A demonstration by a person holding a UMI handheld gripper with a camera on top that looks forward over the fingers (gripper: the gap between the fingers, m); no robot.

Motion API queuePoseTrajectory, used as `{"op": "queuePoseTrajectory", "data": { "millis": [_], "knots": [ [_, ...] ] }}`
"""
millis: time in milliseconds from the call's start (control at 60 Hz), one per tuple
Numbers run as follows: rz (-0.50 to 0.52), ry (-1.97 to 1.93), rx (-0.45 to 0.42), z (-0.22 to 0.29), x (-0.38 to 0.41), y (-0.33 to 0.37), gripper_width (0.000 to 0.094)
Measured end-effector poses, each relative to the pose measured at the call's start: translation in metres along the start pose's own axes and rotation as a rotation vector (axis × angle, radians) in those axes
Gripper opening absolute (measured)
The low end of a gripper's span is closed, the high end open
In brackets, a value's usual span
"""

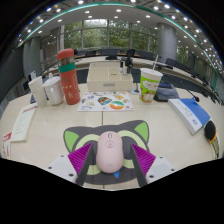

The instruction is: Arrange mouse

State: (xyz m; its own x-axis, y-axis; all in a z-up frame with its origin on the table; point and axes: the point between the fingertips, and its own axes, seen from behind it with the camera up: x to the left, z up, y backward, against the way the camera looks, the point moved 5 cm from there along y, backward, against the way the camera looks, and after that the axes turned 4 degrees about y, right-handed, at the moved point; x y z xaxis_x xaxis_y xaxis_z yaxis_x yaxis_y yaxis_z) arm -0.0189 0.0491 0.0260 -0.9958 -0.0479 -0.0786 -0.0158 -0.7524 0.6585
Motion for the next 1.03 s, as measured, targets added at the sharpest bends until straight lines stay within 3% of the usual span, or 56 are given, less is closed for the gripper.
{"op": "queuePoseTrajectory", "data": {
  "millis": [33,83,150,350,650,1033],
  "knots": [
    [0.001,-0.005,-0.004,0.002,-0.001,0.007,0.0872],
    [0.000,-0.010,-0.016,0.006,-0.002,0.022,0.0825],
    [-0.004,0.000,-0.038,0.014,-0.004,0.051,0.0866],
    [-0.024,0.004,-0.102,0.022,-0.002,0.173,0.0850],
    [-0.026,0.015,-0.161,-0.027,0.008,0.346,0.0858],
    [0.008,-0.016,-0.196,-0.066,0.008,0.446,0.0857]
  ]
}}
